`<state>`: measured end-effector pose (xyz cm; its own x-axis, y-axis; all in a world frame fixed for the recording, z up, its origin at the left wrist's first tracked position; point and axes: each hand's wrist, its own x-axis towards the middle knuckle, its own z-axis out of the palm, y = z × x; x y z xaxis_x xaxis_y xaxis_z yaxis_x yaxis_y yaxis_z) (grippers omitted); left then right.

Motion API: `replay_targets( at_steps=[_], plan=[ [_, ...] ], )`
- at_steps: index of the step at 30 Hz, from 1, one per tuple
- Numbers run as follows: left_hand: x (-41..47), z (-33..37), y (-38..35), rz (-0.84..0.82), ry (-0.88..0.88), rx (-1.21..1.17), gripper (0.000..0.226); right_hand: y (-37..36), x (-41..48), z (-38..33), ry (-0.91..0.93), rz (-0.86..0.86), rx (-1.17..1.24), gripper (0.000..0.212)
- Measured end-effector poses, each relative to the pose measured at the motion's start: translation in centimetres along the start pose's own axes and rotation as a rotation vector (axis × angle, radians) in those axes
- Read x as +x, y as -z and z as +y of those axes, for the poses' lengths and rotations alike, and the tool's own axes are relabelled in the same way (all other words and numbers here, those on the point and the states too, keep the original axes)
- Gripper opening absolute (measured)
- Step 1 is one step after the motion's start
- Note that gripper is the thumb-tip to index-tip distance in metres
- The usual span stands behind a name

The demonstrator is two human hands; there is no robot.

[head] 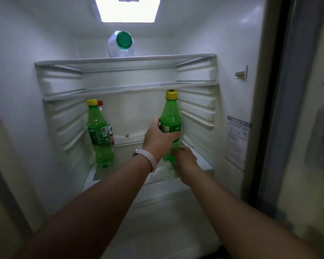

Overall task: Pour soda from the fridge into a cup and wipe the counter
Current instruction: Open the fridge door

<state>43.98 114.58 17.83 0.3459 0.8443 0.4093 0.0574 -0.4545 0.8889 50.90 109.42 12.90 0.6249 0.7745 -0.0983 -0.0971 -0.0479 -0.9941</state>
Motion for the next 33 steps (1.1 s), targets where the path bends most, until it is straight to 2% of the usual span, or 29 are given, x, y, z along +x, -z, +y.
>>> replay_targets(
  at_steps=[4,11,18,30,33],
  plan=[
    [-3.2,0.7,1.6,0.0,0.013,-0.047,0.044,0.6,-2.9,0.9,-0.014,-0.047,0.039,0.02],
    [-9.7,2.6,4.1,-0.019,0.016,-0.106,0.048,1.2,-9.2,2.4,0.014,-0.08,0.087,0.035],
    [-16.8,4.8,5.7,-0.051,0.006,-0.154,0.048,2.7,-17.0,3.5,-0.008,-0.099,0.163,0.023],
    [-26.9,8.7,6.0,-0.213,-0.008,-0.263,0.04,8.6,-27.4,5.5,-0.063,-0.138,0.25,0.026],
    [-28.9,9.2,5.6,-0.264,-0.006,-0.292,0.042,10.4,-29.7,6.1,-0.067,-0.202,0.263,0.028]
  ],
)
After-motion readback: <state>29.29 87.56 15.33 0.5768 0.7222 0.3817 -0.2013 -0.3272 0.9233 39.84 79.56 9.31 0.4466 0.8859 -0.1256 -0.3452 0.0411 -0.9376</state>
